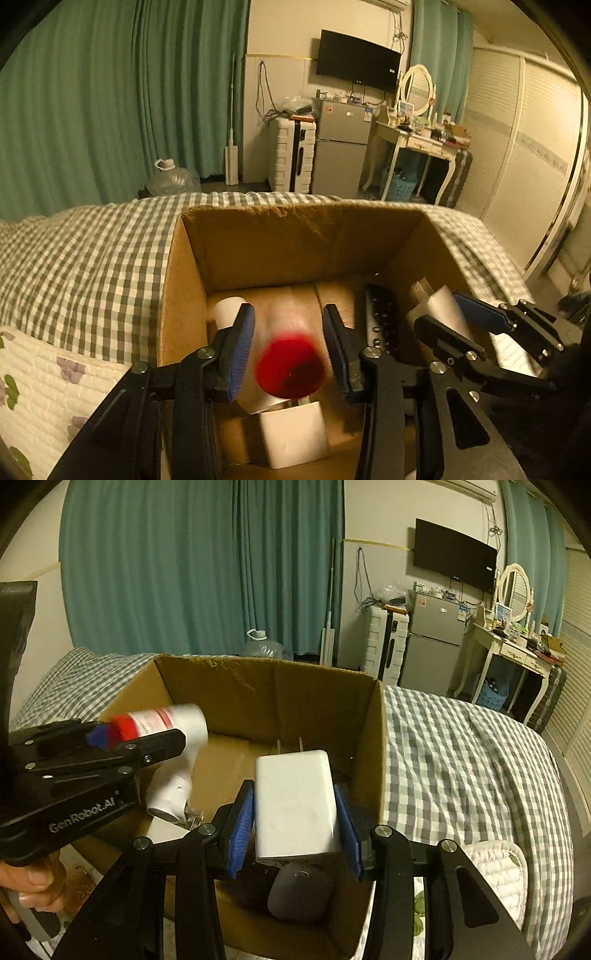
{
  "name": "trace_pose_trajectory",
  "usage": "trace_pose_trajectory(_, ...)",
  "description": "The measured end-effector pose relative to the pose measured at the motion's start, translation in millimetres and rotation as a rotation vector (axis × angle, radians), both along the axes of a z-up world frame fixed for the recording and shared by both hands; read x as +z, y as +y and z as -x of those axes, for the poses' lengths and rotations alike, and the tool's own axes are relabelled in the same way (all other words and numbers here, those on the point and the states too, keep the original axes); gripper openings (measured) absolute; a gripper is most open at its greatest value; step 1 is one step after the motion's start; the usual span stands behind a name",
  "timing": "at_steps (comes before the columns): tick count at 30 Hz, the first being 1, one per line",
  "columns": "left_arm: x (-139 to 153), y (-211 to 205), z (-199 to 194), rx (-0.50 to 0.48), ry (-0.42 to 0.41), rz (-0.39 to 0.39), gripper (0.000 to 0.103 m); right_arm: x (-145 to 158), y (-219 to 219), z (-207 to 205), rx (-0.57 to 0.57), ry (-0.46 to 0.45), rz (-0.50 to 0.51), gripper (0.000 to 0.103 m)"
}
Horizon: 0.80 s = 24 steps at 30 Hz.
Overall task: Organize rigid objects
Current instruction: 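Open the left tool to drop the tube into the box, then move the right tool toward the pink rose card on the quilt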
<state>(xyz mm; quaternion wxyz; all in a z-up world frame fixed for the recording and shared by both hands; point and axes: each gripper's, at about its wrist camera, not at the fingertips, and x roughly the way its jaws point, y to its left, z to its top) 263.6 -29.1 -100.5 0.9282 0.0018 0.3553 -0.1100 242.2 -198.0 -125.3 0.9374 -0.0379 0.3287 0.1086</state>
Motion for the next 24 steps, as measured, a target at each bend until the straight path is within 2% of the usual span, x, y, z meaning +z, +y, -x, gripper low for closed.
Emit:
trace_pose_trajectory(4, 22, 2, 11, 0.003, -0.042, 0.007, 0.045, 18, -5, 10, -0.020, -0.047, -0.012, 0.053)
trace_pose_trajectory(7, 39, 3, 20, 0.011, -0.064, 0.001, 0.052, 35, -10, 19, -0.041, -0.080, -0.023, 0.054)
trace_pose_trajectory(9, 55, 6, 29, 0.019, -0.084, 0.005, 0.053, 49, -13, 28, -0.057, -0.099, -0.030, 0.057)
trace_pose_trajectory(14, 95, 19, 52, 0.049, -0.138, 0.016, 0.056, 86, -13, 53, -0.072, -0.168, -0.039, 0.070)
trace_pose_trajectory(19, 131, 31, 81, 0.063, -0.203, 0.023, 0.057, 130, -7, 86, -0.074, -0.262, -0.059, 0.090)
trace_pose_trajectory(24, 167, 42, 117, 0.063, -0.271, 0.009, 0.058, 169, 6, 115, -0.083, -0.336, -0.047, 0.099)
